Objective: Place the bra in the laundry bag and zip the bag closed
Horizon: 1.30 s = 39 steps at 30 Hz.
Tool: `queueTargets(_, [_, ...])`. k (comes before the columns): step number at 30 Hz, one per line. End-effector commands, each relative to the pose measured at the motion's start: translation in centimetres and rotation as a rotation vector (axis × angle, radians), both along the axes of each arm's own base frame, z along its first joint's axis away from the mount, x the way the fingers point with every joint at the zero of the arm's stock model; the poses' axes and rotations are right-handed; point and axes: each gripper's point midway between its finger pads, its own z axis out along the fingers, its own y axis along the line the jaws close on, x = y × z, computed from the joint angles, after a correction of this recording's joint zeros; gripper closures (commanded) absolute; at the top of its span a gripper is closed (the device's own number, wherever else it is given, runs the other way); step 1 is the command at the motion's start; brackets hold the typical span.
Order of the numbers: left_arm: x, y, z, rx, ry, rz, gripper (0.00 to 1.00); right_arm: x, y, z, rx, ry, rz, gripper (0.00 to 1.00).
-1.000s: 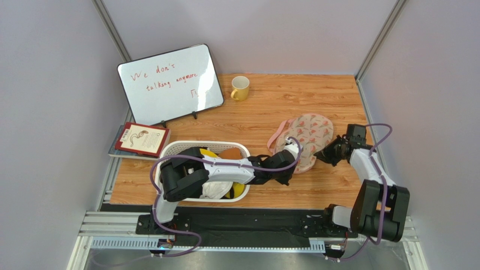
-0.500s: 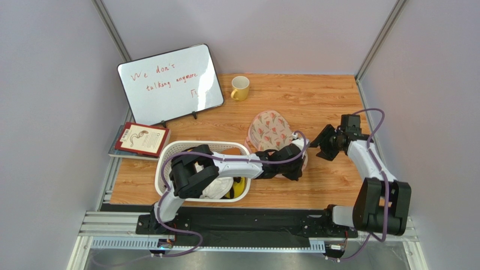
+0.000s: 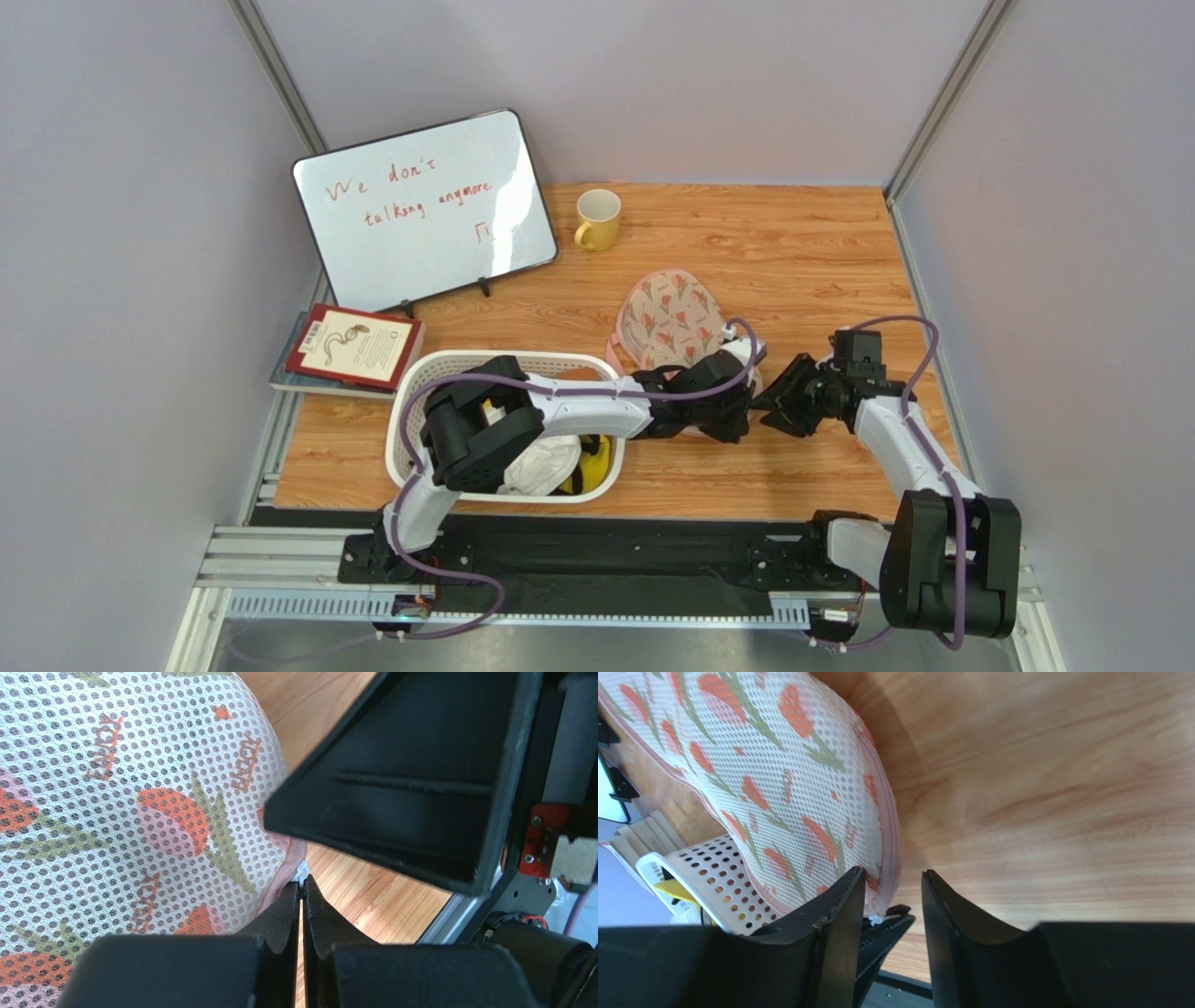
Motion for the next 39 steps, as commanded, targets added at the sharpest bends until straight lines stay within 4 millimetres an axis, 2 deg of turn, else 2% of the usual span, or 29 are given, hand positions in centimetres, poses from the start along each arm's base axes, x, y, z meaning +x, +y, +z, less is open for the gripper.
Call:
queueTargets(1, [-0.3,-1.2,1.9,-0.064,0.001,-0.021,1.0,2.8,0.0,1.4,0.014,-0.128,-0.034,0.64])
queueTargets(3, [-0.4,-1.2,1.8,-0.063,0.007,-0.022,1.0,2.9,-0.1,1.1,0.017,-0.126,-0.047,0.67])
queueTargets(6, [-0.4,-1.0,1.7,-0.061,0.005,-0.016,1.0,3.2,-0.1,0.7,0.027,-0.116,-0.073,0.78])
queueTargets(10, [-0.3,-0.9,1.6,-0.057,0.004,-0.012,1.0,3.4,-0.1,0.2,0.043,-0.1,-0.109,1.0])
queueTargets(13, [-0.4,-0.2,0.9,-0.029,0.008,-0.001,1.0,3.4,-0.7,-0.2,0.016,-0.076,-0.127,1.0])
queueTargets(15, [0.4,0.7,0.6,-0.008,-0.013,0.042,1.0,3.4,-1.6,-0.4,-0.014,-0.064,-0.138,1.0])
queueTargets(17, [0.9,2.8,-0.6,0.025,0.003,0.067,1.0,3.6,-2.4,-0.3,-0.026,-0.058,-0.145,1.0])
queueTargets(18, [1.0,3.3,-0.1,0.011,0.009,0.067,1.0,3.6,-2.7,-0.3,-0.037,-0.064,-0.132,1.0])
queueTargets(19, [0.9,4.5,-1.2,0.033,0.017,0.067,1.0,3.6,-2.8,-0.3,-0.038,-0.058,-0.128,1.0])
queueTargets(21, [2.0,6.1,-0.8,0.052,-0.011,0.075,1.0,3.7,-3.1,-0.2,-0.023,-0.062,-0.119,1.0])
queueTargets(22, [2.0,7.1,-1.3,0.081,-0.019,0.072,1.0,3.6,-3.2,-0.4,-0.019,-0.053,-0.115,1.0])
queueTargets(25, [2.2,7.9,-0.7,0.124,-0.065,0.011,1.0,3.7,-3.3,-0.6,-0.034,-0.05,-0.096,1.0])
queueTargets(27, [1.6,7.4,-0.3,0.127,-0.064,-0.03,1.0,4.0,-3.7,-0.6,-0.051,-0.053,-0.1,1.0])
queueTargets(30, [0.5,5.6,0.9,0.076,-0.052,-0.094,1.0,4.7,-4.1,-0.1,-0.069,-0.062,-0.112,1.0])
queueTargets(32, [-0.3,4.4,1.4,0.035,-0.031,-0.116,1.0,5.8,-4.8,0.8,-0.098,-0.084,-0.128,1.0])
queueTargets(33, [-1.0,3.9,0.9,0.039,-0.019,-0.131,1.0,6.2,-5.0,0.9,-0.107,-0.082,-0.13,1.0])
queueTargets(35, [-1.5,2.4,1.8,0.003,-0.005,-0.142,1.0,7.6,-5.3,2.1,-0.136,-0.103,-0.12,1.0])
queueTargets(37, [-2.0,0.6,2.1,-0.035,0.014,-0.163,1.0,8.1,-4.8,2.1,-0.141,-0.084,-0.085,1.0])
queueTargets(38, [-2.4,0.1,2.2,-0.051,0.039,-0.164,1.0,8.8,-3.9,2.8,-0.141,-0.102,-0.05,0.99])
queueTargets(39, [-2.2,-0.8,2.4,-0.067,0.044,-0.165,1.0,8.8,-3.4,2.7,-0.137,-0.095,-0.032,0.91])
